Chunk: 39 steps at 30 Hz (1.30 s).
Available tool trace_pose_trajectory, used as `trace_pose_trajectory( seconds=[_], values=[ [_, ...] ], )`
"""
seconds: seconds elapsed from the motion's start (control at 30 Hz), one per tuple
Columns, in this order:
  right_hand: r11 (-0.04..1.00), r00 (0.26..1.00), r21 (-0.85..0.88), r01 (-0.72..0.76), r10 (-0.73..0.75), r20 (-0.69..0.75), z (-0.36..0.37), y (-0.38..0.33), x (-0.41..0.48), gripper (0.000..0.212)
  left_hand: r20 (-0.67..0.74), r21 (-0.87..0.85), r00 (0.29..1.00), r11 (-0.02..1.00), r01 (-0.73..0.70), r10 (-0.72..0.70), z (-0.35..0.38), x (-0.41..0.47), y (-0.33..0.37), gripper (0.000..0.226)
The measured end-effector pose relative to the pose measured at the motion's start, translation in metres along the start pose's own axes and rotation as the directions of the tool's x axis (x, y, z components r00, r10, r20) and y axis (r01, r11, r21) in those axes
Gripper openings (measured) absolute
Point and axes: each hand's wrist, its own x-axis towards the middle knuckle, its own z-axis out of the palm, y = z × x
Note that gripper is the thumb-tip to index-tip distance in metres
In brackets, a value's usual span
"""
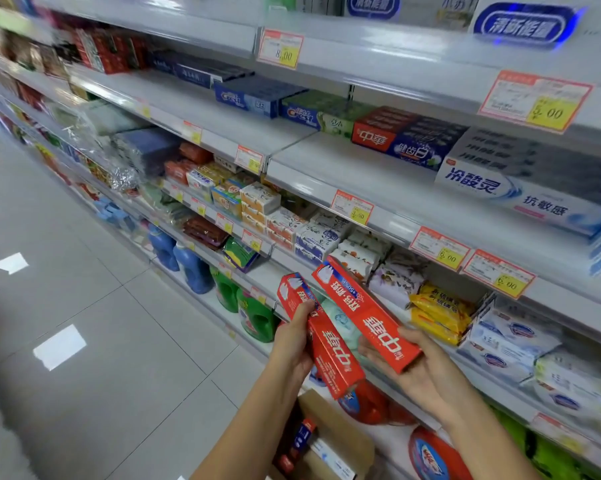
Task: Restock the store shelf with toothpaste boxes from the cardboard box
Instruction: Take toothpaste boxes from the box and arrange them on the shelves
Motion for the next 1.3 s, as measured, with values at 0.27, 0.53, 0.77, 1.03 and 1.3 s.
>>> trace_pose_trajectory(
  seconds=[0.27, 0.53, 0.77, 1.03, 1.3],
  values=[
    [0.998, 0.999, 0.057, 0.002, -0.005, 0.037, 0.001, -0.013, 0.002, 0.108, 0.068, 0.046, 0.996, 0.997, -0.063, 0.06, 0.01, -0.002, 0.011, 0.034],
    [0.99, 1.0, 0.138, 0.021, -0.02, -0.004, 0.002, -0.013, 0.004, 0.112, 0.179, -0.045, 0.984, 0.999, 0.008, 0.0, 0.02, -0.009, 0.024, 0.033],
    [0.998, 0.995, 0.068, 0.013, -0.02, 0.102, 0.012, -0.007, -0.007, 0.108, 0.133, -0.045, 0.991, 0.999, 0.003, 0.003, 0.021, -0.005, 0.023, 0.063],
    [0.993, 0.992, 0.111, 0.038, -0.051, 0.114, 0.014, -0.004, -0.013, 0.104, 0.126, 0.096, 0.991, 0.994, -0.055, 0.043, 0.008, 0.003, 0.031, 0.03],
    [0.991, 0.991, 0.127, 0.047, -0.062, 0.115, 0.016, -0.005, -0.017, 0.102, 0.191, 0.0, 0.981, 0.999, 0.045, -0.044, -0.009, 0.011, 0.041, 0.052]
  ],
)
